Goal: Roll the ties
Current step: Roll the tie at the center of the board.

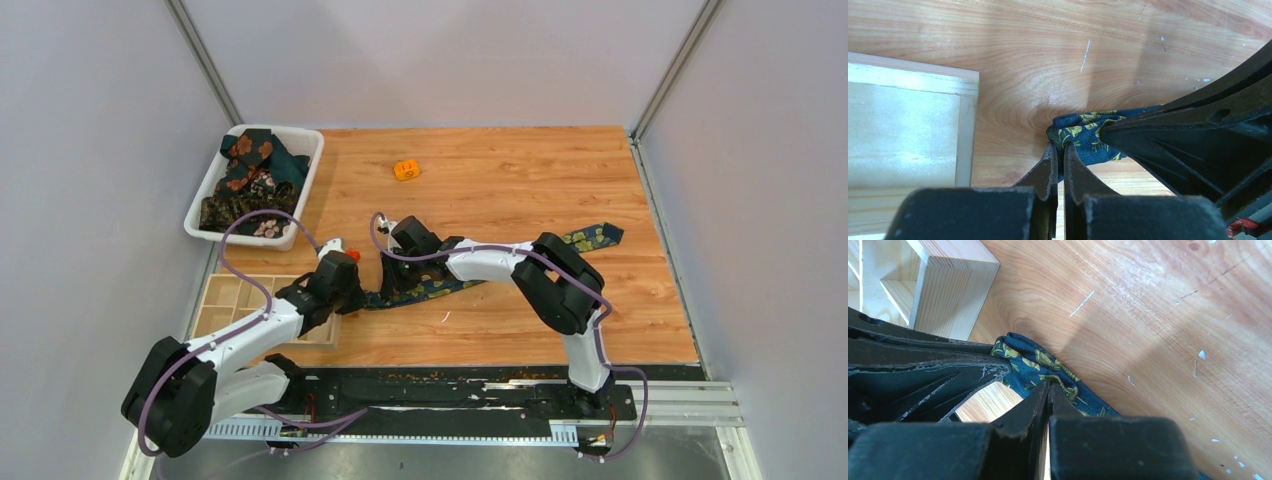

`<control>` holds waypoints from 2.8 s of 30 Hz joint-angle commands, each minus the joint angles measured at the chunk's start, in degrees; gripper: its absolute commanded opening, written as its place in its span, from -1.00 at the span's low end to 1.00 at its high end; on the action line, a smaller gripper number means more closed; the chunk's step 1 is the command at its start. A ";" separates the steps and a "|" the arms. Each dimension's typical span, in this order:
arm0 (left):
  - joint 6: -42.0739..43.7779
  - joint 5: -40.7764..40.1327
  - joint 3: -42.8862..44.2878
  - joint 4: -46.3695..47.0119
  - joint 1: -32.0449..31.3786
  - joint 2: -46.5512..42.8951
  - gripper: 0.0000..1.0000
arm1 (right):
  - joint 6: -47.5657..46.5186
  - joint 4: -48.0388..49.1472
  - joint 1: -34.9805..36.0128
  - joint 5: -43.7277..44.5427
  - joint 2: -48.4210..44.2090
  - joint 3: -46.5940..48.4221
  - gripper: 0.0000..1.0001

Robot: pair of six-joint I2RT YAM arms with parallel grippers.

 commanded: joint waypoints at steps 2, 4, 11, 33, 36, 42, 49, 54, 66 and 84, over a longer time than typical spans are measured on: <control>-0.36 -1.06 3.18 -2.10 0.16 -1.59 -1.00 | 0.37 0.41 0.11 1.19 1.16 1.21 -0.96; -0.36 -0.89 3.53 -2.54 0.21 -1.87 -1.00 | 0.34 0.15 0.15 1.25 0.88 1.24 -0.96; -0.62 -0.39 5.18 -4.13 0.15 -3.16 -1.00 | 0.82 0.33 0.23 0.69 0.26 0.72 -0.96; 1.89 -1.80 10.87 -10.84 0.20 -4.98 -1.00 | 4.19 4.87 2.69 -3.95 2.40 3.51 -0.97; 2.23 -2.17 11.25 -11.48 0.21 -5.00 -1.00 | 4.80 6.02 2.78 -5.25 2.96 3.74 -0.96; 2.39 -1.85 11.41 -11.18 0.14 -4.30 -1.00 | 5.32 7.00 2.79 -6.08 3.56 3.60 -0.97; 2.18 0.36 12.21 -9.95 0.13 -2.48 -1.00 | 5.54 6.67 2.82 -5.76 3.97 3.57 -0.97; 2.02 1.20 13.28 -10.29 0.13 -2.98 -1.00 | 5.46 5.99 2.76 -5.73 3.75 4.29 -0.98; 2.62 1.20 13.05 -10.28 0.13 -2.01 -1.00 | 5.58 6.42 2.79 -6.60 4.62 5.64 -0.98; 2.08 4.81 9.60 -2.65 0.04 3.23 -1.00 | 4.18 4.93 2.29 -3.93 2.10 1.68 -0.98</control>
